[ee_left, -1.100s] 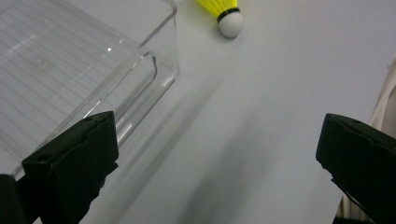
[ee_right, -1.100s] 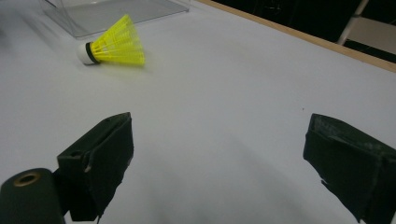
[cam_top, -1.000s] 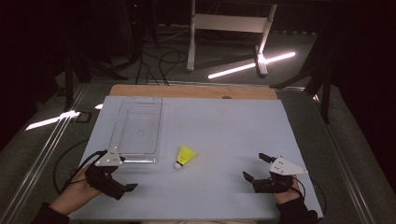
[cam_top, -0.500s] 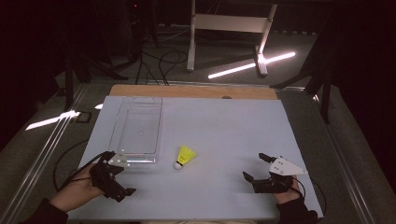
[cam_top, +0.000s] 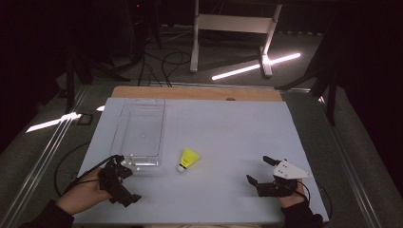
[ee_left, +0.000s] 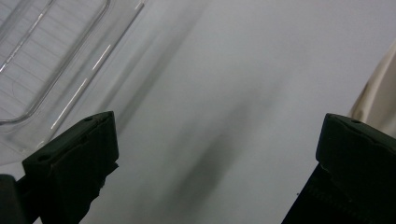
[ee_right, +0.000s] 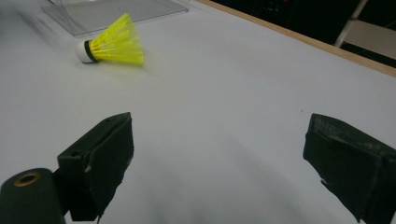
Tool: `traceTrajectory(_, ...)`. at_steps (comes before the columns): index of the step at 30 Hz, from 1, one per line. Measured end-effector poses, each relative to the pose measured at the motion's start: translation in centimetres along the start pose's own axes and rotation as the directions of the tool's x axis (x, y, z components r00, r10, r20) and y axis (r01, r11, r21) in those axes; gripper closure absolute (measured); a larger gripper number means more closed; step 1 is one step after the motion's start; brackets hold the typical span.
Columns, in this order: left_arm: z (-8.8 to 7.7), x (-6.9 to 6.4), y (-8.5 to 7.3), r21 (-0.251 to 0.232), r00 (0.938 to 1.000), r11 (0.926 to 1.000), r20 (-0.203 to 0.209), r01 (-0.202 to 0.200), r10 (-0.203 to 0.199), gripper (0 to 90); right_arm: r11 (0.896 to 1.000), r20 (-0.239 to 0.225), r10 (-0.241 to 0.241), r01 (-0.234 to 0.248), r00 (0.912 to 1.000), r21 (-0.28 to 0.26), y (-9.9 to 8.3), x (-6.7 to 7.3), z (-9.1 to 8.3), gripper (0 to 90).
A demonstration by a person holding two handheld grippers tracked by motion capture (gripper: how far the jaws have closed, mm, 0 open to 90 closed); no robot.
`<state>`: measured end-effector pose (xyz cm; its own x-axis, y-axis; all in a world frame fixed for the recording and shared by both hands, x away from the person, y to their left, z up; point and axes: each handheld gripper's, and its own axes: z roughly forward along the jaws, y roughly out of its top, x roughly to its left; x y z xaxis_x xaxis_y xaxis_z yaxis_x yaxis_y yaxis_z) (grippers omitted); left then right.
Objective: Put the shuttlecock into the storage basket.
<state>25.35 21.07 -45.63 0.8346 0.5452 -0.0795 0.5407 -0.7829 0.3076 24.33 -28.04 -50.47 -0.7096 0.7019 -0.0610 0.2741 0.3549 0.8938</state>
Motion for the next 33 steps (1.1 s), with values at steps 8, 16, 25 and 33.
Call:
traceTrajectory(8, 0.3, -0.9, 1.2, -0.005, 0.9986, 0.999, -0.028, 0.044, -0.044, 0.2, 1.0, 0.003, 0.001, -0.001, 1.0, 0.002, 0.0, 0.0, 0.0, 8.6)
traceTrajectory(16, 0.6, -2.0, 2.6, -0.007, 0.9987, 0.9988, 0.014, 0.049, -0.049, 0.2, 1.0, 0.002, -0.003, 0.003, 1.0, 0.003, 0.0, 0.0, 0.0, 8.6)
traceTrajectory(25, 1.7, -3.3, 4.1, -0.009, 0.9994, 0.9996, 0.023, 0.027, -0.026, 0.2, 1.0, 0.011, 0.0, 0.0, 0.9999, 0.001, 0.1, 0.0, -0.1, 8.6)
traceTrajectory(33, 1.7, -4.0, 5.5, -0.047, 0.9994, 0.9984, 0.004, 0.033, -0.033, 0.2, 1.0, 0.012, 0.001, -0.001, 0.9999, 0.002, 0.1, 0.0, -0.1, 8.6)
